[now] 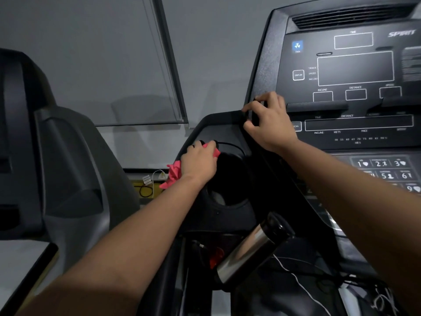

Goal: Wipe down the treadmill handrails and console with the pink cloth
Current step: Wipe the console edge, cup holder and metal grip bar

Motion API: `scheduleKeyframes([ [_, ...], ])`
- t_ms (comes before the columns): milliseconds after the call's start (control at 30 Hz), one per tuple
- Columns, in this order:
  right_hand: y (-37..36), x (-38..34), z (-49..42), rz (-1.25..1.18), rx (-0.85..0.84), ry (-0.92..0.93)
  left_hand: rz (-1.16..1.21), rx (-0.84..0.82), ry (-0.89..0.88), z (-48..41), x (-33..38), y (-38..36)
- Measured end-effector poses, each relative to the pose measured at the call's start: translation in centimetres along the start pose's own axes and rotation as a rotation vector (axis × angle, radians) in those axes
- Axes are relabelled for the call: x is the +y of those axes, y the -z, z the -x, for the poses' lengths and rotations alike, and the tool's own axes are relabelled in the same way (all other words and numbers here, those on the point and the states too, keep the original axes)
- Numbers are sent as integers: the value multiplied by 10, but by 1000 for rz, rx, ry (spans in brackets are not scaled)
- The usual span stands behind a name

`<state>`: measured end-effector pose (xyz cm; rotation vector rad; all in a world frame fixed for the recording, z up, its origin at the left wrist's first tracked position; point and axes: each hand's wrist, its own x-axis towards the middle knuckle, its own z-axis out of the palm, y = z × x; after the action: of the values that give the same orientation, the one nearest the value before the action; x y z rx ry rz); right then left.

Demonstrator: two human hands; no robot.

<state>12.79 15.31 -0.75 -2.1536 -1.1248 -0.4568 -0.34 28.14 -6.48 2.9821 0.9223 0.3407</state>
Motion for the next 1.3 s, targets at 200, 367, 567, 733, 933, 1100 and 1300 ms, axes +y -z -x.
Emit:
scheduleKeyframes([
  [200, 1, 0, 0, 7, -22, -1, 105, 61, 59, 6, -14, -6],
  [367, 2, 1, 1, -16, -27, -1, 113, 92, -28, 35, -30, -11],
  [567, 4, 3, 3, -15, -30, 19, 152, 96, -204, 94, -39, -6],
  [733, 4, 1, 3, -1, -40, 26, 177, 83, -181, 133, -43, -10],
  [933, 3, 0, 2, 15, -37, 28, 182, 103, -85, 118, -43, -13],
  [1100, 2, -1, 3, 38, -26, 25, 224, 88, 16, 73, -50, -15],
  [1300, 1, -2, 2, 53, -26, 17, 245, 54, 146, 24, -57, -15],
])
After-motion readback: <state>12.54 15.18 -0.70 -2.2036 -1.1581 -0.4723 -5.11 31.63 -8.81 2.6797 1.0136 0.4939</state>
